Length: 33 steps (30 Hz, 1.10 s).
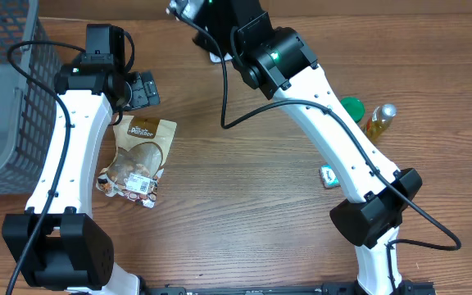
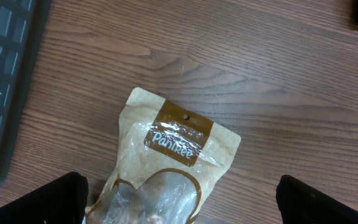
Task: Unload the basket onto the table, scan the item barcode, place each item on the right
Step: 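Raise the wipes pack with the right gripper to the white scanner window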
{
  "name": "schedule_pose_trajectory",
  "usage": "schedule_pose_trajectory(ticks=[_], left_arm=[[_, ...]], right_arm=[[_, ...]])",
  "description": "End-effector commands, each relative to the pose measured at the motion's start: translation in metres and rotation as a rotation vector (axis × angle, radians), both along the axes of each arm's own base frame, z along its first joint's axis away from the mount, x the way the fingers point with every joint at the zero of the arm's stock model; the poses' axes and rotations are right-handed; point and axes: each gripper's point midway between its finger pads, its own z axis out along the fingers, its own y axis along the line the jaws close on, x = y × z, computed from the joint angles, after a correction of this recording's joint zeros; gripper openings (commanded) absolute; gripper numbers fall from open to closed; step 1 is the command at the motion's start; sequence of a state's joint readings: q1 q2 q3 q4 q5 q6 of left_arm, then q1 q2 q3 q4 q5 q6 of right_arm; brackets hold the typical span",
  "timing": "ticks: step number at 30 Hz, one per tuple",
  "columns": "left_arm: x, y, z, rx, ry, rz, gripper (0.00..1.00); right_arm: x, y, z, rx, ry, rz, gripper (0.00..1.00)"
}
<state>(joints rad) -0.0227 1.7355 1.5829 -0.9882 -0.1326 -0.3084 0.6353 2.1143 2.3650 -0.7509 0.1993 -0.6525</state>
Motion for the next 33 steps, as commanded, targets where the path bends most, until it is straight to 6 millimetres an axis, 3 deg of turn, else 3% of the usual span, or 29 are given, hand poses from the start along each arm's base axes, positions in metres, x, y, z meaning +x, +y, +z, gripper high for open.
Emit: schedule_pose_trajectory(ticks=[1, 4, 8, 16, 22, 26, 33], left_arm=[[0.001, 0.001, 0.002, 0.007, -0.008, 0.01, 1.0], [0.001, 0.001, 0.002, 0.007, -0.008, 0.01, 1.0], [0.001, 0.001, 0.002, 0.007, -0.008, 0.01, 1.0], [0.001, 0.001, 0.002, 0.007, -0.008, 0.01, 1.0], [0.001, 0.001, 0.002, 0.007, -0.008, 0.01, 1.0], [0.001, 0.001, 0.002, 0.007, -0.008, 0.01, 1.0], [0.001, 0.001, 0.002, 0.007, -0.008, 0.01, 1.0]], right_arm=[[0.012, -0.007, 0.03, -0.004, -0.122, -0.028, 0.04], [0.023, -0.008, 0.04, 0.036, -0.177, -0.041, 0.04], [0.047, -0.008, 0.035, 0.076, -0.221, -0.067, 0.04], [0.103, -0.005, -0.013, 0.126, -0.271, -0.116, 0.04], [0.141, -0.019, -0.041, 0.375, -0.255, -0.219, 0.04], [0.156, -0.025, -0.064, 0.484, -0.226, -0.263, 0.04], [0.167, -0.018, -0.118, 0.475, -0.166, -0.278, 0.04]])
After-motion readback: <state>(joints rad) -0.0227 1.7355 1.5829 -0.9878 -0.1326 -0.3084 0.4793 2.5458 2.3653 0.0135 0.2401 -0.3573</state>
